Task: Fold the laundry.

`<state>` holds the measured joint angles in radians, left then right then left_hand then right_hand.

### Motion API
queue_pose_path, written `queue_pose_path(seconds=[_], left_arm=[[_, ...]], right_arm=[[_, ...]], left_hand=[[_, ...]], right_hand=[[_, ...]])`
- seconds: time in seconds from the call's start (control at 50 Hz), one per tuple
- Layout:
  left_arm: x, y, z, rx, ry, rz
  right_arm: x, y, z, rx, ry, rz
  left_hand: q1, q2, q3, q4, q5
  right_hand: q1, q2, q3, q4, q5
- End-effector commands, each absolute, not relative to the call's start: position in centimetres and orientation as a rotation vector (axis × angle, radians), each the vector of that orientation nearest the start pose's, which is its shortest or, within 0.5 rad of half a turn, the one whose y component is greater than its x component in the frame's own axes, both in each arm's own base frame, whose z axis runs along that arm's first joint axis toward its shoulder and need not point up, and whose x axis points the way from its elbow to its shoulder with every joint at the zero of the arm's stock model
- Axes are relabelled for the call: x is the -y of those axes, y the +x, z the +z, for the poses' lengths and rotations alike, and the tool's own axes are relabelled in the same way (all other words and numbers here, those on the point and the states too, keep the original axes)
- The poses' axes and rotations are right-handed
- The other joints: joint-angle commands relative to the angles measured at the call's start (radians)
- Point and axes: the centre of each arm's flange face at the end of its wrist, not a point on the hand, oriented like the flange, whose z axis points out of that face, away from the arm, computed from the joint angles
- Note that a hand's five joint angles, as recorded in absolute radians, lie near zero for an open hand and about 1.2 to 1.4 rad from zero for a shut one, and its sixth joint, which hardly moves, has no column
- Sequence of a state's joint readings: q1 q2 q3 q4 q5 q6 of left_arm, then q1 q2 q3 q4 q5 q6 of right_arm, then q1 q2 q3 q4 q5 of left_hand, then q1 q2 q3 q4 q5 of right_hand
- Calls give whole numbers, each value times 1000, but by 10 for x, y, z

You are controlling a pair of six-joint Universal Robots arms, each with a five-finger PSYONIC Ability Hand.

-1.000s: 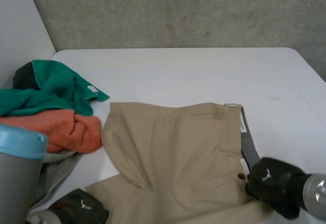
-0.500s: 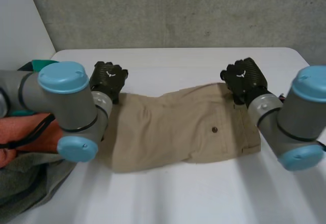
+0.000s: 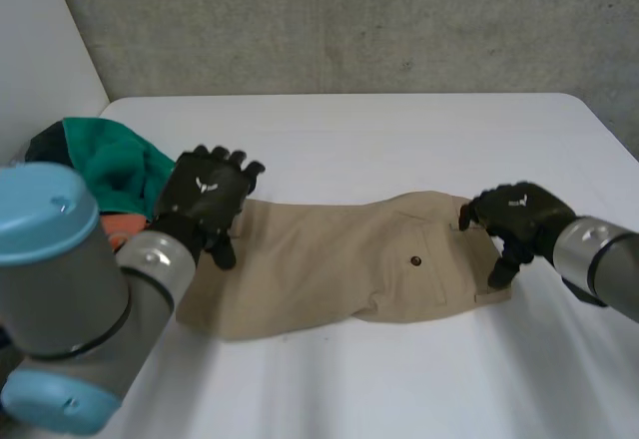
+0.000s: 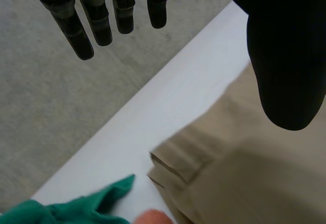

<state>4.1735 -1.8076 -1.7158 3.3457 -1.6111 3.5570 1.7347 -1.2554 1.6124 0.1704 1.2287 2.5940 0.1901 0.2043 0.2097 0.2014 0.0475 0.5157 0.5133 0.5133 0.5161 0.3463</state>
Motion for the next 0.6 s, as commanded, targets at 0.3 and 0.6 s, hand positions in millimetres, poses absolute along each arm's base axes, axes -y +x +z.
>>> queue_pose_path(seconds=[0.3,0.6], left_arm=[[213,-270,193,-2295,1011,-2037],[207,-258,208,-2264,957,-2075]], right_arm=[[299,199,141,-2352,-1139,-1757],[317,136,188,-2556,-1352,-1916]], left_hand=[[-16,-30,-35,-27,-47],[-16,-30,-35,-27,-47]], right_hand=[[881,883,883,880,875],[881,883,883,880,875]])
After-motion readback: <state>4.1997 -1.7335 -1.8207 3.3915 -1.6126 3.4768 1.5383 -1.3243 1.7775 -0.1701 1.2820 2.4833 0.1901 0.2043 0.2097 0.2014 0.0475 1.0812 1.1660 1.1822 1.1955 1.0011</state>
